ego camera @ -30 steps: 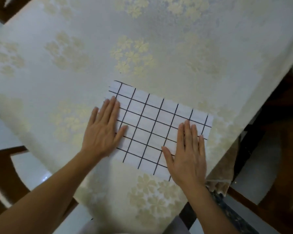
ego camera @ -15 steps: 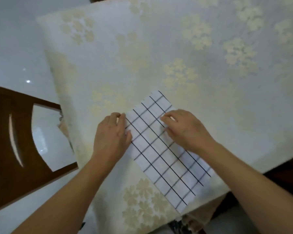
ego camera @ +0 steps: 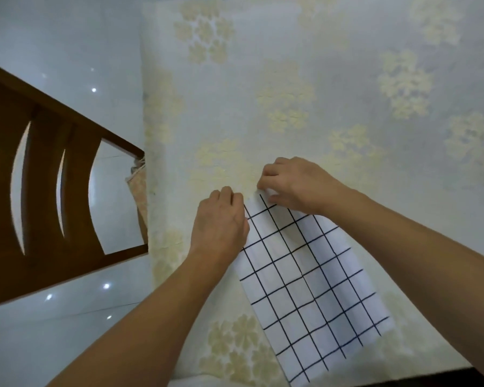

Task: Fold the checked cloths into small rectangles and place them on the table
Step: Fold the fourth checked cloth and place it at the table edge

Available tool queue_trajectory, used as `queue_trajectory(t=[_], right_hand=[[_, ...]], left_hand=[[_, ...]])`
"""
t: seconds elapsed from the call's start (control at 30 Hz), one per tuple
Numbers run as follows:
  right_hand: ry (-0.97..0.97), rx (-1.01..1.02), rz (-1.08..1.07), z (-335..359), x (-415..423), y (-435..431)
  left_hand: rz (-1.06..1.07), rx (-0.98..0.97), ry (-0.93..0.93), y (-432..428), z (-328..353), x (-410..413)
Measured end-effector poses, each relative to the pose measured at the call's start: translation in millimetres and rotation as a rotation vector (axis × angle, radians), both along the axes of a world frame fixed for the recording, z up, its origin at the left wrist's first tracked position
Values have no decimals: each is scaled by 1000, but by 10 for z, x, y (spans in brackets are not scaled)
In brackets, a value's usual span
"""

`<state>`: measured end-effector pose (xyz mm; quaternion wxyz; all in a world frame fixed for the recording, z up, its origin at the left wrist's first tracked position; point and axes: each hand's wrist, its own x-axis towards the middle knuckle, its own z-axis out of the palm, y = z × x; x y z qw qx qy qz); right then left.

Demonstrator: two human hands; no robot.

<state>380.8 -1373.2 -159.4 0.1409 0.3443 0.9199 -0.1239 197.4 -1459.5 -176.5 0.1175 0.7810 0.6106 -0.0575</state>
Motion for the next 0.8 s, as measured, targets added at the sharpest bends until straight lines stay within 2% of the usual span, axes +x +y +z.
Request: queue_trajectory(t=[0.27,0.53,0.8], right_hand=[[-54,-105,29,-71,-75,189],[-142,-181,107,-51,-139,257],[-151,-238,107,-20,-144,282]], left_hand=[[19,-24,4,162,-30,53],[66,-161,16,265,-19,137],[-62,-135,26,247,-10,148]])
